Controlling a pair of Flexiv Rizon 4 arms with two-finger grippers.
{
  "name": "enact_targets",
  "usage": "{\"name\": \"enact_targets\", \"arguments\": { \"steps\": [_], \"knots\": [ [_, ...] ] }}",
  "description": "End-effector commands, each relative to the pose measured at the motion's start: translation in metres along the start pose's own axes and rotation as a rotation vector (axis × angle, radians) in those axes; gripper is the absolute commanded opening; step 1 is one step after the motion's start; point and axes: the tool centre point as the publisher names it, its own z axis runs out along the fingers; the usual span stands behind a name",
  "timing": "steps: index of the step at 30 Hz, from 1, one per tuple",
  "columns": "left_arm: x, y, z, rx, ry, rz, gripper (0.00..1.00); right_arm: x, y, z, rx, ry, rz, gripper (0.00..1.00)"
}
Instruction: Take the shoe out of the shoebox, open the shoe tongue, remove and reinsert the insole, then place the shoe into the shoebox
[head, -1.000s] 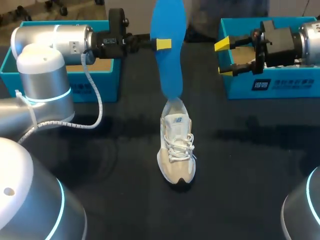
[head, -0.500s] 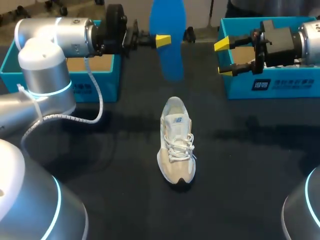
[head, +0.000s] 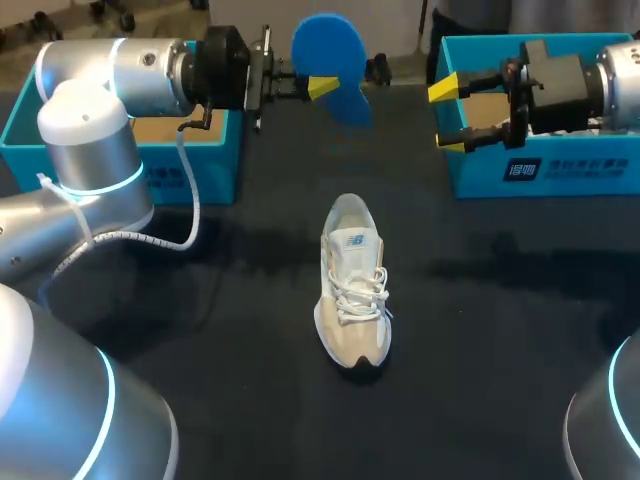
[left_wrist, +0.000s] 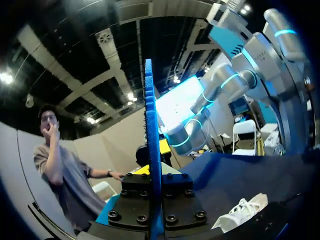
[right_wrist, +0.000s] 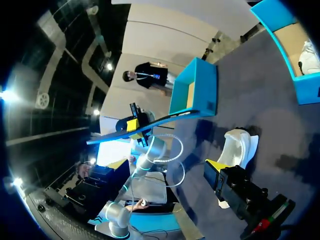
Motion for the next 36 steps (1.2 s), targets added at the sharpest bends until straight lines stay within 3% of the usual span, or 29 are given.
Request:
{"name": "enact_targets", "arguments": {
  "steps": [1,9,17,18,22,33,36],
  "knots": [
    [0.000,0.004,-0.001,0.025,0.013,0.155,0.00,0.000,0.000,0.001,-0.001,-0.001,0.000,1.00],
    [0.000,0.004,-0.001,0.025,0.013,0.155,0.00,0.000,0.000,0.001,-0.001,-0.001,0.000,1.00],
    [-0.018,0.007,-0.007,-0.107,0.045,0.623,0.00,0.000,0.000,0.001,-0.001,-0.001,0.000,1.00],
    [-0.019,0.007,-0.007,-0.095,0.035,0.634,0.00,0.000,0.000,0.001,-0.001,-0.001,0.000,1.00],
    [-0.016,0.009,-0.006,-0.159,0.167,0.934,0.00,0.000,0.000,0.001,-0.001,-0.001,0.000,1.00],
    [-0.016,0.026,0.000,-0.237,0.096,1.155,0.00,0.000,0.000,0.001,-0.001,-0.001,0.000,1.00],
    [-0.016,0.031,0.003,-0.242,0.124,1.194,0.00,0.000,0.000,0.001,-0.001,-0.001,0.000,1.00]
  ]
}}
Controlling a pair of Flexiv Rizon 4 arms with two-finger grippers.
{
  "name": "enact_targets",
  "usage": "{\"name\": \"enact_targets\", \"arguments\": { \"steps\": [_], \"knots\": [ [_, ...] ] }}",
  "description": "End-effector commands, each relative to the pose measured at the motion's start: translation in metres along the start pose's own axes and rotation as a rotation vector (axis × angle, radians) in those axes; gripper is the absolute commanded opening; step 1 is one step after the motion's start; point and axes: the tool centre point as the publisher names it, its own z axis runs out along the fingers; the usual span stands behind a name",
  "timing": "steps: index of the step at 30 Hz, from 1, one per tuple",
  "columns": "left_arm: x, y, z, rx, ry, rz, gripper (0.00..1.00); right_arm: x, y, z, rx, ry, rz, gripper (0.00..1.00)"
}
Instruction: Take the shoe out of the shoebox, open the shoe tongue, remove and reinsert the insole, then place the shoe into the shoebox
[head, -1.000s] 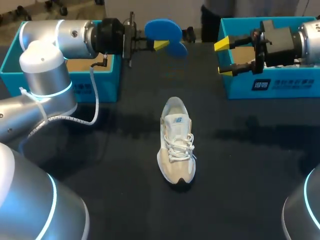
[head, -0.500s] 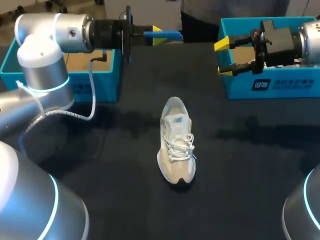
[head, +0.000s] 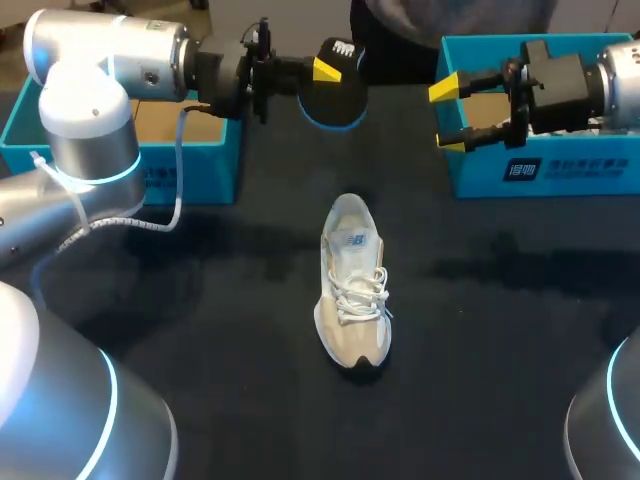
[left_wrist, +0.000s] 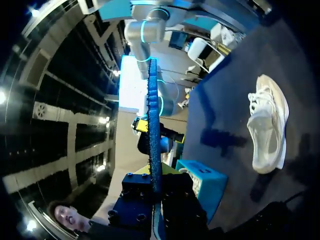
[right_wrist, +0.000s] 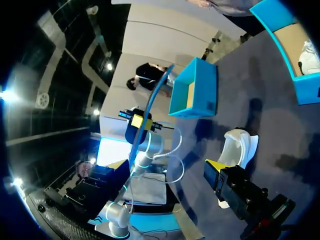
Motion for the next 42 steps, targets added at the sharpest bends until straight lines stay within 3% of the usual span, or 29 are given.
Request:
{"name": "enact_targets", "arguments": {
  "steps": [1,10,22,31,37,42],
  "knots": [
    [0.007,0.000,0.008,-0.076,0.019,0.253,0.00,0.000,0.000,0.002,-0.002,-0.001,0.001,1.00],
    [0.019,0.007,0.009,-0.119,-0.069,0.239,0.00,0.000,0.000,0.002,-0.002,-0.001,0.001,1.00],
    [0.025,0.014,0.013,-0.101,-0.085,0.253,0.00,0.000,0.000,0.002,-0.002,-0.001,0.001,1.00],
    [0.028,0.021,0.030,-0.075,-0.095,0.285,0.00,0.000,0.000,0.002,-0.002,-0.001,0.001,1.00],
    [0.030,0.024,0.040,-0.066,-0.112,0.293,0.00,-0.001,0.001,0.025,0.013,0.096,0.036,1.00],
    [0.032,0.024,0.048,-0.067,-0.128,0.280,0.00,0.002,0.004,0.037,0.023,0.100,0.046,1.00]
  ]
}}
